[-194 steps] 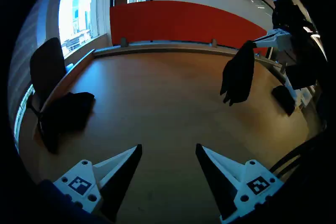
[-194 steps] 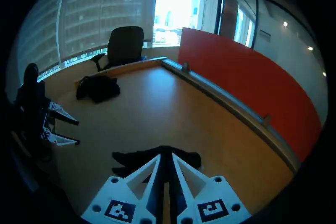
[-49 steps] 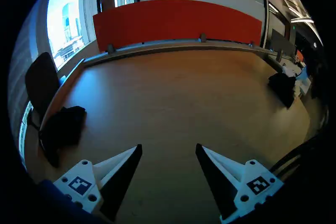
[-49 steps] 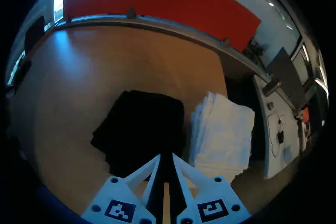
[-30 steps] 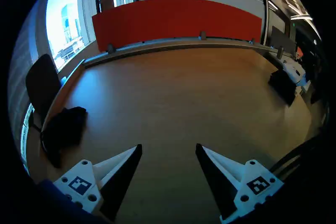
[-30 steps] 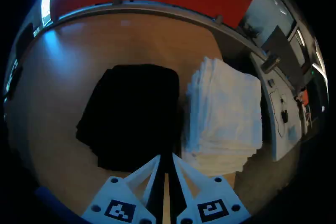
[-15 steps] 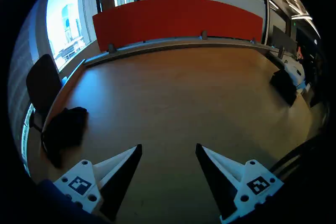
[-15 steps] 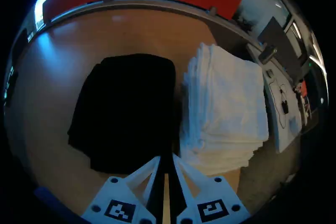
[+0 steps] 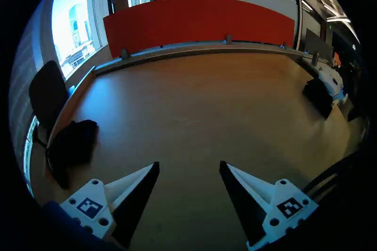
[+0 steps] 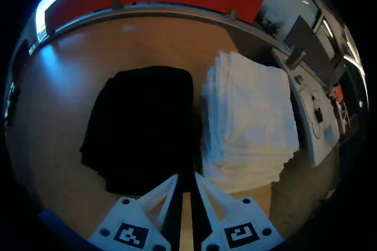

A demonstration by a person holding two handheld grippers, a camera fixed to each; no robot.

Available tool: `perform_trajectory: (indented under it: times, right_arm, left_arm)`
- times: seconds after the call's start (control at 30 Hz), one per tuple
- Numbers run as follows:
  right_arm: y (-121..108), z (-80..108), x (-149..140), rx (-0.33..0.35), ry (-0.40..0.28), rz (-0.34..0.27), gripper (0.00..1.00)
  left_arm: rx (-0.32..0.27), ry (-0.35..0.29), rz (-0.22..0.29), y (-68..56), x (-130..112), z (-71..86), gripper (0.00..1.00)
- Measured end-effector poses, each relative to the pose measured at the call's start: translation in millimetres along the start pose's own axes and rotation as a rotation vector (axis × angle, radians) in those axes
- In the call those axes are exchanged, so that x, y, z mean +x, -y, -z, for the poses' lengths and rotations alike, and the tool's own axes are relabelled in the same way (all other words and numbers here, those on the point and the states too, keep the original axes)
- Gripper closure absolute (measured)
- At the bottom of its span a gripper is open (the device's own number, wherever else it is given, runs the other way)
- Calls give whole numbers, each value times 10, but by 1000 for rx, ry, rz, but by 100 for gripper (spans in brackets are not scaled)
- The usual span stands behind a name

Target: Fold towel

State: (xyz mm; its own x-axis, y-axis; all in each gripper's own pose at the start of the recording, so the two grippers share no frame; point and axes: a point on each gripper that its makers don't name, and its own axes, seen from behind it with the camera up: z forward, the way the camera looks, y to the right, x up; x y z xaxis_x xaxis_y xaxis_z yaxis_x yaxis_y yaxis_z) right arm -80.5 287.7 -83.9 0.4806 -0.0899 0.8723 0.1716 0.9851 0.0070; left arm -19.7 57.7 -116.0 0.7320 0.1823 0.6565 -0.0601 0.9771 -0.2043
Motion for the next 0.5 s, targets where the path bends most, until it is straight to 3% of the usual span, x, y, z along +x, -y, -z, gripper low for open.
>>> perform_trajectory:
  times: [0.37, 0.5]
  right_arm:
    - [-37, 145, -60, -24, -25, -35, 84]
    - [-32, 192, -86, -32, -29, -34, 67]
  left_arm:
    - [-3, -11, 2, 12, 22, 22, 5]
    - [-6, -15, 2, 18, 30, 25, 6]
